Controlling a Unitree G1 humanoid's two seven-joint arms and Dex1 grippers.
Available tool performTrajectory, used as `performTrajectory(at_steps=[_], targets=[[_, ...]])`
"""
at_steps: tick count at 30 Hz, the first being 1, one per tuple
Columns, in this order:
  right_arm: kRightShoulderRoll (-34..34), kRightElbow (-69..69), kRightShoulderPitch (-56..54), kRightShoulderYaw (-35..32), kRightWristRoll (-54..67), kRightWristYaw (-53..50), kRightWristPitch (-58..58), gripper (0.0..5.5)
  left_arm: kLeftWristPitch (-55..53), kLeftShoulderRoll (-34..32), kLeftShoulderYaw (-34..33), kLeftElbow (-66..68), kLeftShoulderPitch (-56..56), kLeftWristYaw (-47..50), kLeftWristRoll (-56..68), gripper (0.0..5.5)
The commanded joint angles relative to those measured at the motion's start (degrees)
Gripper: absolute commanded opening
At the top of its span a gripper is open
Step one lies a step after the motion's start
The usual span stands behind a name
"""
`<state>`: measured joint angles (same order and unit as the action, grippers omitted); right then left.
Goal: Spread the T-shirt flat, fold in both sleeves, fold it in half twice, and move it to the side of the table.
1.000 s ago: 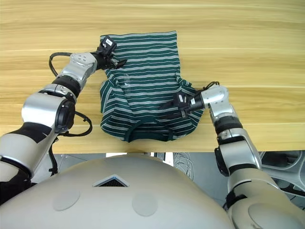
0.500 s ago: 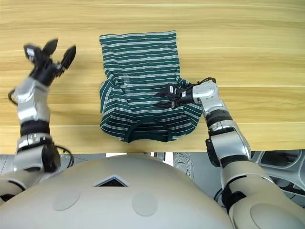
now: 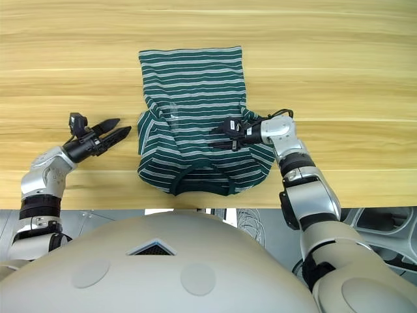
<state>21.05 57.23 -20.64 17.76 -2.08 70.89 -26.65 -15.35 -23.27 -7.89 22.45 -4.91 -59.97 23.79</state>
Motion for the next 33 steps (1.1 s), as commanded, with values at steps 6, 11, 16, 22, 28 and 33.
performTrajectory(at_steps=[6,11,16,22,28,33], targets=[[-0.01,1.86,-0.41,0.95,-2.56,-1.16,0.85,2.08,6.58,1.01,6.46,8.17,3.90,0.63,-7.21,3.77],[0.01,2.09,-0.75,1.14,-2.84,-1.33,0.69,2.08,8.11,2.08,7.99,11.99,6.22,-0.50,-7.54,3.77],[0.10,2.05,-0.76,1.25,-2.99,-1.70,0.55,2.08,6.69,2.24,8.14,10.37,5.97,-3.49,-5.46,3.41],[0.24,2.08,-0.71,1.25,-2.98,-2.22,0.36,2.08,4.01,1.18,6.33,7.50,4.50,-5.62,-2.53,2.36],[0.24,2.59,-1.17,1.43,-3.37,-2.83,0.21,2.08,3.42,1.19,4.83,7.39,4.94,-5.39,-2.07,1.24],[0.25,3.09,-1.35,1.58,-3.50,-3.22,-0.18,2.08,2.45,1.20,3.83,6.57,4.71,-6.07,-0.55,0.52]])
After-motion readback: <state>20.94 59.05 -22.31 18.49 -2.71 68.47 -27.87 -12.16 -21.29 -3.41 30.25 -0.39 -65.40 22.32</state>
